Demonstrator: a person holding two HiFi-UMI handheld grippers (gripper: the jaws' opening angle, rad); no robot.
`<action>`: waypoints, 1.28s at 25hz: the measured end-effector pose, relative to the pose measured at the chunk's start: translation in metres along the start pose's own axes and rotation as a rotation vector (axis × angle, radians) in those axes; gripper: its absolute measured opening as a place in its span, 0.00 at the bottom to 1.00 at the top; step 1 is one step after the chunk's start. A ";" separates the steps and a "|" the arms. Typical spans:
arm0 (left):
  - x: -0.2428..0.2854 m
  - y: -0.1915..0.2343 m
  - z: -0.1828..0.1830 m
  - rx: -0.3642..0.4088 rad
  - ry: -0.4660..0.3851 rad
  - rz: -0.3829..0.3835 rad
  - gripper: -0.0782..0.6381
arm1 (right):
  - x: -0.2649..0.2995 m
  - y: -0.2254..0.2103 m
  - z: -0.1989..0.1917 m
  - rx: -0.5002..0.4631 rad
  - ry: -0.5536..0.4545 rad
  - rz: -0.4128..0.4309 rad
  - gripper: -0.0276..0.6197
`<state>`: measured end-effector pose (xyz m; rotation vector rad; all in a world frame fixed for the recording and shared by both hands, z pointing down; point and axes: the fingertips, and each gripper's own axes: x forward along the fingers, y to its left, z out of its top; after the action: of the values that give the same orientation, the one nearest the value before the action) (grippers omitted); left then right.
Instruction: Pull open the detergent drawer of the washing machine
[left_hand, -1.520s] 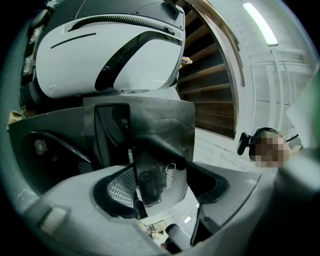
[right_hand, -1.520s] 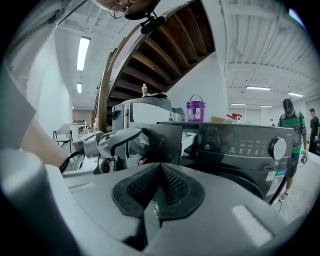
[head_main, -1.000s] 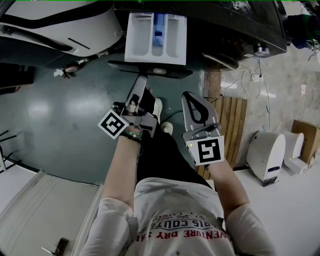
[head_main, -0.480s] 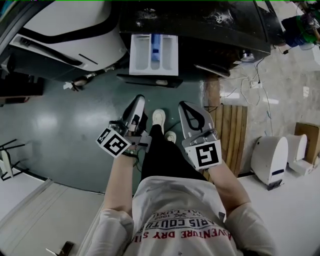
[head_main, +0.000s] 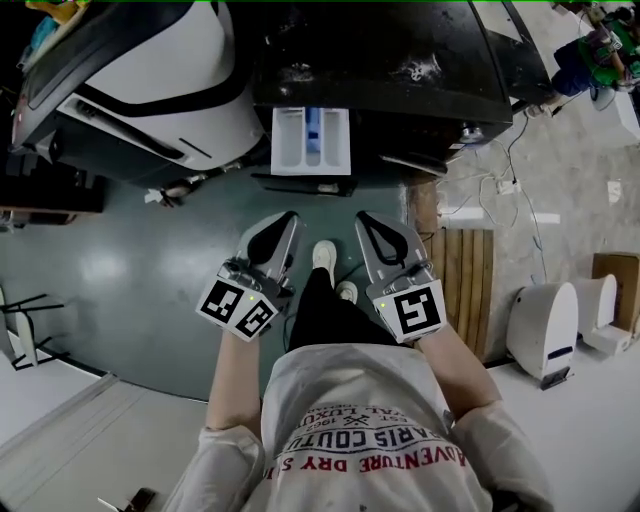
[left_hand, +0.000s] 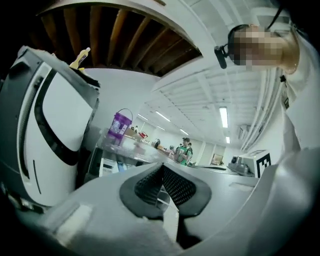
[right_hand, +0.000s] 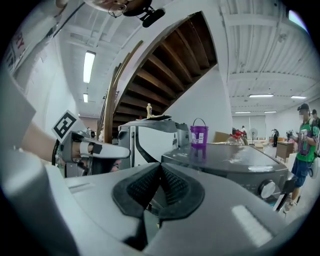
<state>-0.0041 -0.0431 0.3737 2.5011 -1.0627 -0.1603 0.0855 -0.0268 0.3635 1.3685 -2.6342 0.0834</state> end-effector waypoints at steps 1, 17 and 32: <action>-0.001 -0.002 0.006 0.031 0.003 0.009 0.11 | -0.001 0.001 0.008 -0.004 -0.017 0.008 0.04; 0.000 -0.038 0.108 0.429 0.049 0.052 0.11 | -0.010 -0.016 0.098 -0.088 -0.109 0.025 0.04; 0.008 -0.022 0.129 0.420 0.059 0.089 0.11 | 0.005 -0.033 0.115 -0.100 -0.085 0.015 0.04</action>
<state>-0.0176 -0.0776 0.2477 2.7928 -1.2909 0.1812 0.0955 -0.0645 0.2505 1.3485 -2.6779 -0.1052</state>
